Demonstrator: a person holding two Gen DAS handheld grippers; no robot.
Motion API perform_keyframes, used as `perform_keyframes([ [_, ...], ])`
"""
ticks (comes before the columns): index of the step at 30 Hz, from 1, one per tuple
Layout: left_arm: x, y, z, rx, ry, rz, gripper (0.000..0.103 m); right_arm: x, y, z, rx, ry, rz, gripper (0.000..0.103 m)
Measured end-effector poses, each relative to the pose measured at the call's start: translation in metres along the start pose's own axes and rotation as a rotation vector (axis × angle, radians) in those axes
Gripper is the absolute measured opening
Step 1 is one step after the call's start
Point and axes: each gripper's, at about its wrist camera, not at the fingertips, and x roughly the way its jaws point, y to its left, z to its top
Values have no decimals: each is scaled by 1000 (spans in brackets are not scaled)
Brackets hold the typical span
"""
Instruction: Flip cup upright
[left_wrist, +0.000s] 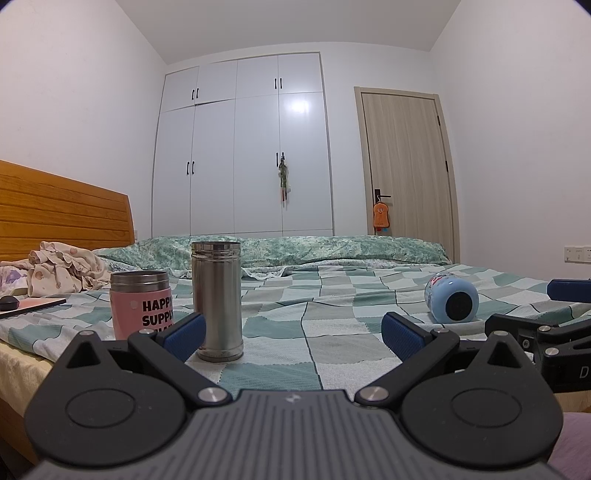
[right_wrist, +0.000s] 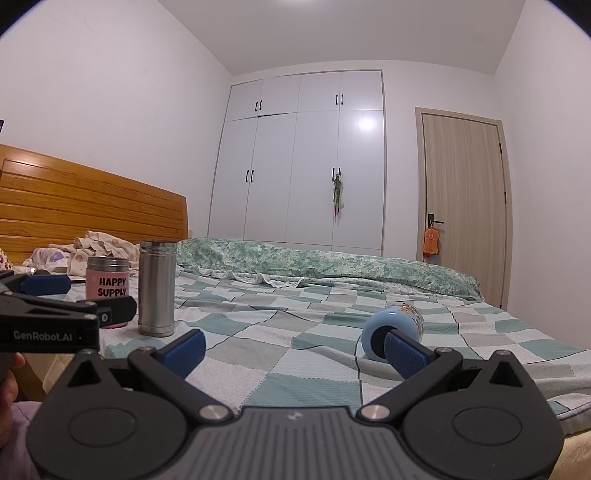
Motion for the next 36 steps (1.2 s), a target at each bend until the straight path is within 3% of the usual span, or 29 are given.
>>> perform_keyframes([
  [17,1,-1,0,1,5,1,103,-1,5,-1,-12,2,-8,103],
  [23,9,0,7,2,25,-27,103,10,-6,11,4,50,2,103],
  [30,49,-8,35,80,23,-113,103,50,-34,44,2,104,-31,103],
  [36,108,-18,59,144,42,-207,103,105,-58,73,-52,200,-79,103],
])
